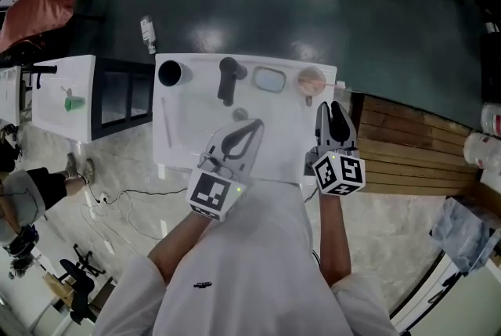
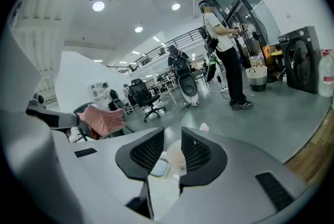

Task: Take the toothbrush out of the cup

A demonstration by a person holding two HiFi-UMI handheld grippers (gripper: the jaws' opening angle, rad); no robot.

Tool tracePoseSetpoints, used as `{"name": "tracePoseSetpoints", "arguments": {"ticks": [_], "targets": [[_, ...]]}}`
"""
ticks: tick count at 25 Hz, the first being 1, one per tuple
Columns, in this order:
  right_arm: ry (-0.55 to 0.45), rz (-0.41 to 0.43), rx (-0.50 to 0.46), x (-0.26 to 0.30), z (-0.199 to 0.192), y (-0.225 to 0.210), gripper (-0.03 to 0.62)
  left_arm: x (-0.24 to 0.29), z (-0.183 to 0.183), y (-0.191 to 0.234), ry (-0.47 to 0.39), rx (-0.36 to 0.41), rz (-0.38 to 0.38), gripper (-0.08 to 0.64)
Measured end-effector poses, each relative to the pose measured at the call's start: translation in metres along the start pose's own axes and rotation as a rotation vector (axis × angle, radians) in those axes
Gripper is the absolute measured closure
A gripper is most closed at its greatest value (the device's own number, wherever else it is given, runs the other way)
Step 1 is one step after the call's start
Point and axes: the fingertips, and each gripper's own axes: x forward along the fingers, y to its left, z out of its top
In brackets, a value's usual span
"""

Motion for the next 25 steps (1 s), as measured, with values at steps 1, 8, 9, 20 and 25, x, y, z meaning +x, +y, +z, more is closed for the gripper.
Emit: {"name": "tracePoseSetpoints", "arguments": {"ticks": [1, 8, 9, 20, 25], "targets": [[0.01, -0.001, 0.008, 0.003, -0.003, -0.003, 0.517, 0.002, -0.001, 0.0, 0.004, -0.002, 0.001, 0.557], [0.047, -0.039, 0.092, 0.024, -0.02, -0.028, 0.514, 0.02, -0.013, 0.004, 0.033, -0.032, 0.011, 0.557], [0.051, -0.044, 0.093, 0.028, -0.023, -0.03, 0.512, 0.023, -0.015, 0.005, 0.037, -0.035, 0.011, 0.557], [0.092, -0.062, 0.142, 0.058, -0.041, -0.052, 0.509, 0.038, -0.032, 0.004, 0.078, -0.072, 0.027, 0.557], [0.085, -0.061, 0.134, 0.065, -0.039, -0.056, 0.511, 0.039, -0.033, 0.003, 0.081, -0.073, 0.031, 0.557]]}}
